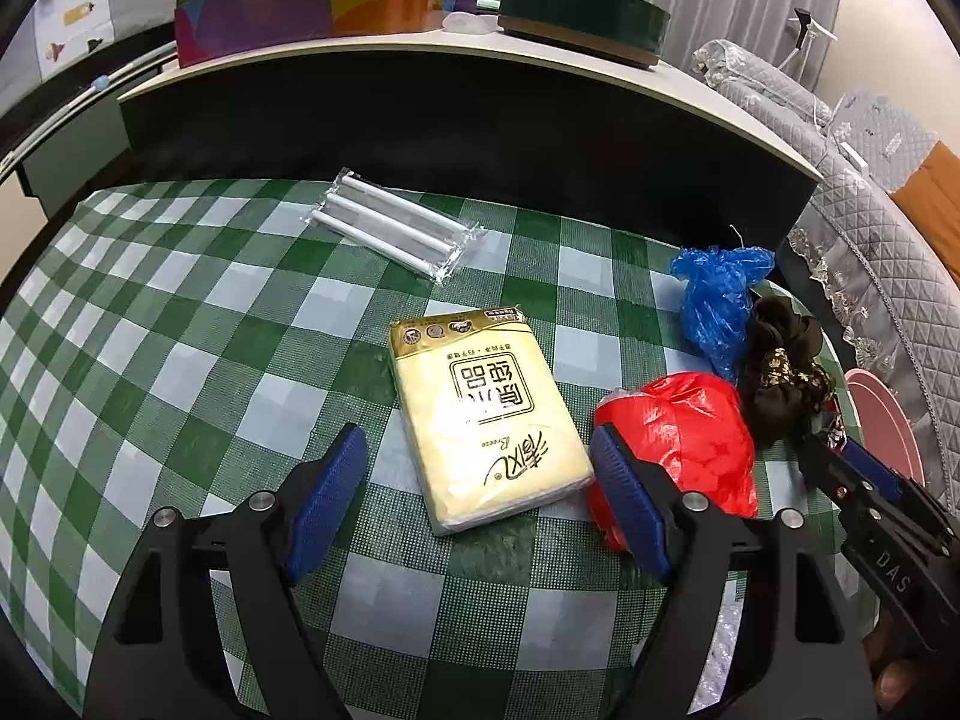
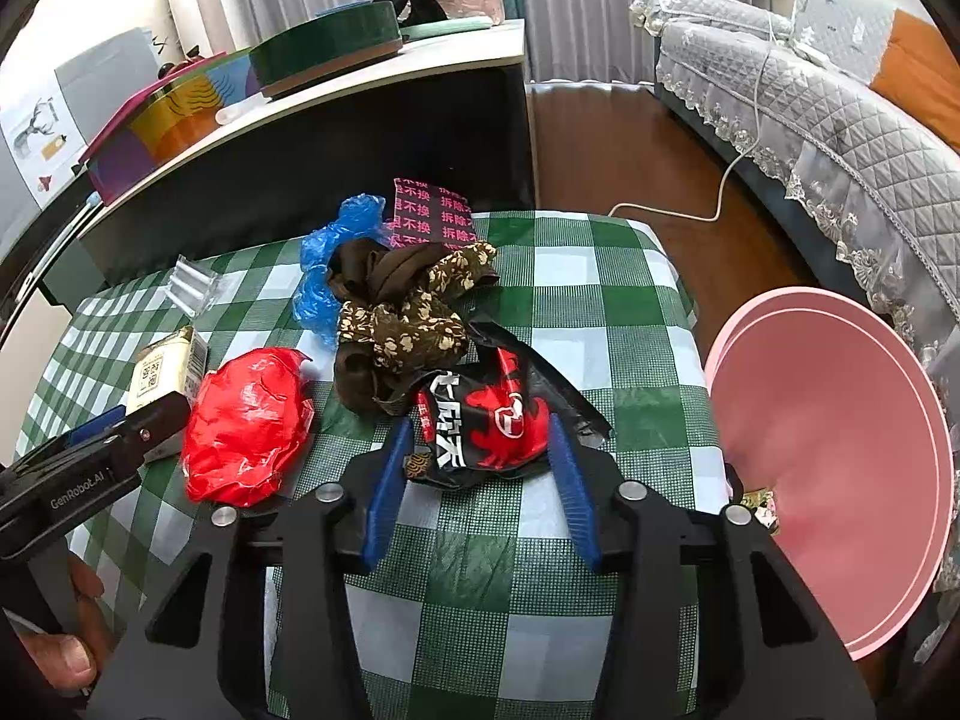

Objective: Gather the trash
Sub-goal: 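Grasp the red-black snack bag with right tool while left tool grasps yellow tissue pack, then carry snack bag and tissue pack over the pink bin and open both tools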

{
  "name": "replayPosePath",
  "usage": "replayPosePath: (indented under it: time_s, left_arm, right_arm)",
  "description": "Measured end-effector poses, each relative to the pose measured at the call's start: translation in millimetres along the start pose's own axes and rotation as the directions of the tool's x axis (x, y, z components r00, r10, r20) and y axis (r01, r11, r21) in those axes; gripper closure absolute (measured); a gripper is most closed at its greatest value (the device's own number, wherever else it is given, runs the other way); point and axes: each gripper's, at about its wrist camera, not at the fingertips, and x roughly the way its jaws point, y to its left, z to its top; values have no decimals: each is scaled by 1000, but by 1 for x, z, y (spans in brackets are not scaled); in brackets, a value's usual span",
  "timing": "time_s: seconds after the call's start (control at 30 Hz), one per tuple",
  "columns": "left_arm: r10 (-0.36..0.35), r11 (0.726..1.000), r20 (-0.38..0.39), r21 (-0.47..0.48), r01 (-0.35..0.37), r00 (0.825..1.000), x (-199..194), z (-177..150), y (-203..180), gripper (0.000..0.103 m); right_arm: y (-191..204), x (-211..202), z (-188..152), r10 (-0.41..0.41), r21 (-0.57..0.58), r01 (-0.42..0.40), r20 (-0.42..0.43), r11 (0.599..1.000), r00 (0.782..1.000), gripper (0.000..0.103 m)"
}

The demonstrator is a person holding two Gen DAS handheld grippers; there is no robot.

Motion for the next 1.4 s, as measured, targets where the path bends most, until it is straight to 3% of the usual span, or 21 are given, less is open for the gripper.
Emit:
replayPosePath:
  time_s: [0.07, 0.2, 0.53, 1.4]
  left_arm:
    - [2, 1000, 1, -3, -2, 1000, -1, -1, 1, 31]
    - [15, 1000, 10, -2, -15, 1000, -5, -1, 3, 50]
    - [35, 999, 30, -33, -34, 999, -18, -7, 16, 51]
    - [-29, 998, 167, 58, 19, 986, -94, -23, -1, 55]
  right_arm:
    - [3, -2, -1, -15, -22, 15, 7, 1000, 1000, 70]
    - [3, -8, 0, -15, -25, 15, 14, 1000, 1000, 73]
    - [7, -37, 0, -4, -43, 7, 61, 999, 998, 73]
    - [0, -133, -13, -6, -58, 18, 204, 998, 979, 73]
